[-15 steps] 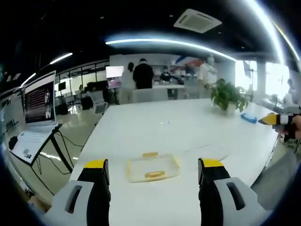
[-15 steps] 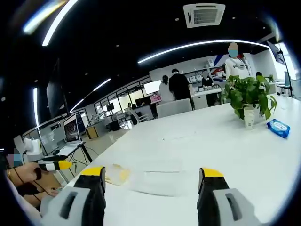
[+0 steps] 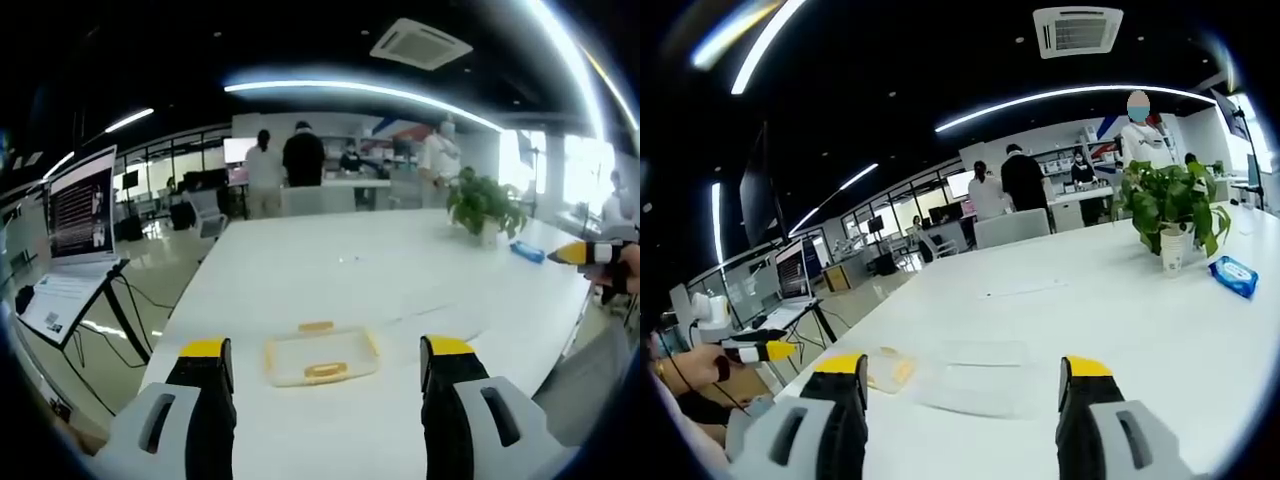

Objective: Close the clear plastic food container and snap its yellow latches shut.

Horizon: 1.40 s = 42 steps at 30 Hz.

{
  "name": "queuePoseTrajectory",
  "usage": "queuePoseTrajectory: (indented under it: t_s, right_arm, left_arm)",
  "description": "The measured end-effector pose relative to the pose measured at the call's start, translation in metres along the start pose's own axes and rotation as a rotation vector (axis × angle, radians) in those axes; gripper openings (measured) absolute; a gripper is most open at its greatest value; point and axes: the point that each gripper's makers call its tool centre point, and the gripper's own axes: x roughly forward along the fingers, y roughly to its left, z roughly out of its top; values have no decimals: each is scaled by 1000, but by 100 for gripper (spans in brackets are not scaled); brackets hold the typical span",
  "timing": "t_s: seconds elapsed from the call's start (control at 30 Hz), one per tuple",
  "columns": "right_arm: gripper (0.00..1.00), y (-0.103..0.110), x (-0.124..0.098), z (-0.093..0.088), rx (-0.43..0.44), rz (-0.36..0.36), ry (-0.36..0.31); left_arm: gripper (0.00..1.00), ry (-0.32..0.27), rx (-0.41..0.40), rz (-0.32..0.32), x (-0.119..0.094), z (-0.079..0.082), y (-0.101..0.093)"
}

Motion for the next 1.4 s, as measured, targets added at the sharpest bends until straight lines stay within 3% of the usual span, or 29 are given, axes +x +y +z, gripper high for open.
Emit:
queuePoseTrajectory:
  t_s: [0.87, 1.4]
  right_arm:
    - [77, 4, 2, 1, 12, 8, 1]
    - [75, 0, -6, 1, 64, -4, -17]
  left_arm:
    - [72, -1, -13, 16, -5, -2, 3]
    - [71, 0, -8, 1, -5, -3, -4]
